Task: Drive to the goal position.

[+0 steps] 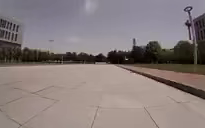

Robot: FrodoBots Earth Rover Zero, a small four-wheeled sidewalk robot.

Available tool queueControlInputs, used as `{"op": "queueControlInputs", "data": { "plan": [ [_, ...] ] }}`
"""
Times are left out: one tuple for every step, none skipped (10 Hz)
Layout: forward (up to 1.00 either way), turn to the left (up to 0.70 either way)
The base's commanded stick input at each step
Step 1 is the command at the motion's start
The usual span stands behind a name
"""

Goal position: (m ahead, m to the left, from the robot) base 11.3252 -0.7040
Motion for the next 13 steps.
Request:
{"op": "queueControlInputs", "data": {
  "plan": [
    [1.0, 0.0],
    [1.0, 0.0],
    [1.0, 0.0],
    [1.0, 0.0],
    [1.0, 0.0],
    [1.0, -0.18],
    [1.0, -0.4],
    [1.0, -0.4],
    [1.0, -0.4],
    [1.0, -0.4],
    [1.0, -0.4],
    [1.0, -0.4],
    [1.0, -0.4]
  ]
}}
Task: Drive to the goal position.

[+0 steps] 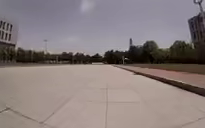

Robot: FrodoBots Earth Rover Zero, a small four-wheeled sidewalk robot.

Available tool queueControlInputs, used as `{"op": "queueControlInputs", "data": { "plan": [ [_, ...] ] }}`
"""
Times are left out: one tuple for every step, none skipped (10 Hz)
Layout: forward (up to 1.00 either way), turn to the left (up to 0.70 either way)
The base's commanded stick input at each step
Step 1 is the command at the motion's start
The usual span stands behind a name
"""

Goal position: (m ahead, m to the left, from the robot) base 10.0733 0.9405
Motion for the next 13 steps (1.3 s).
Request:
{"op": "queueControlInputs", "data": {
  "plan": [
    [1.0, -0.4],
    [1.0, -0.39],
    [1.0, -0.38],
    [1.0, -0.3],
    [1.0, -0.1],
    [1.0, 0.0],
    [1.0, 0.0],
    [1.0, 0.0],
    [1.0, 0.0],
    [1.0, 0.0],
    [1.0, 0.0],
    [1.0, 0.0],
    [1.0, 0.01]
  ]
}}
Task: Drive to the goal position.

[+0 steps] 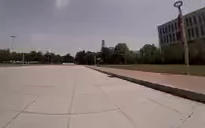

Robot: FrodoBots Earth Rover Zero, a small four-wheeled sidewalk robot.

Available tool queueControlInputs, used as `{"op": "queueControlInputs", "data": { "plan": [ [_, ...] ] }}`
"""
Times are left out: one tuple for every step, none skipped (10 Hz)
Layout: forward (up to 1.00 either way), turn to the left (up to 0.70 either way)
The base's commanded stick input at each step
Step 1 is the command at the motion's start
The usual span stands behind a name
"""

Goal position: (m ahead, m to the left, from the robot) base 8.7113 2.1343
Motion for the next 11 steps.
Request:
{"op": "queueControlInputs", "data": {
  "plan": [
    [1.0, 0.02],
    [1.0, 0.05],
    [1.0, 0.26],
    [1.0, 0.4],
    [1.0, 0.39],
    [1.0, 0.34],
    [1.0, 0.12],
    [1.0, 0.0],
    [1.0, 0.0],
    [1.0, 0.0],
    [1.0, 0.0]
  ]
}}
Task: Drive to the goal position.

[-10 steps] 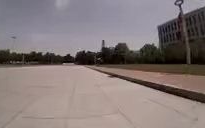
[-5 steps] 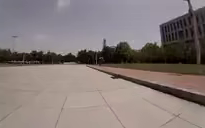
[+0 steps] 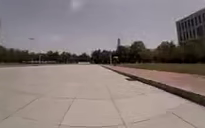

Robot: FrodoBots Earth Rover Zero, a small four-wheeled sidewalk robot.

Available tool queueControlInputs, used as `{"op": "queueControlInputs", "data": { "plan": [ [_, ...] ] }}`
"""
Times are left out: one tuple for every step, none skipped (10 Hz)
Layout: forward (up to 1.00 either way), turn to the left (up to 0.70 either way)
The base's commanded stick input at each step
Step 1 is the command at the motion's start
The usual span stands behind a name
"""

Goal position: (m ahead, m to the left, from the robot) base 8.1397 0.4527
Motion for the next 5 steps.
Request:
{"op": "queueControlInputs", "data": {
  "plan": [
    [1.0, 0.0],
    [1.0, 0.0],
    [1.0, 0.0],
    [1.0, 0.0],
    [1.0, 0.0]
  ]
}}
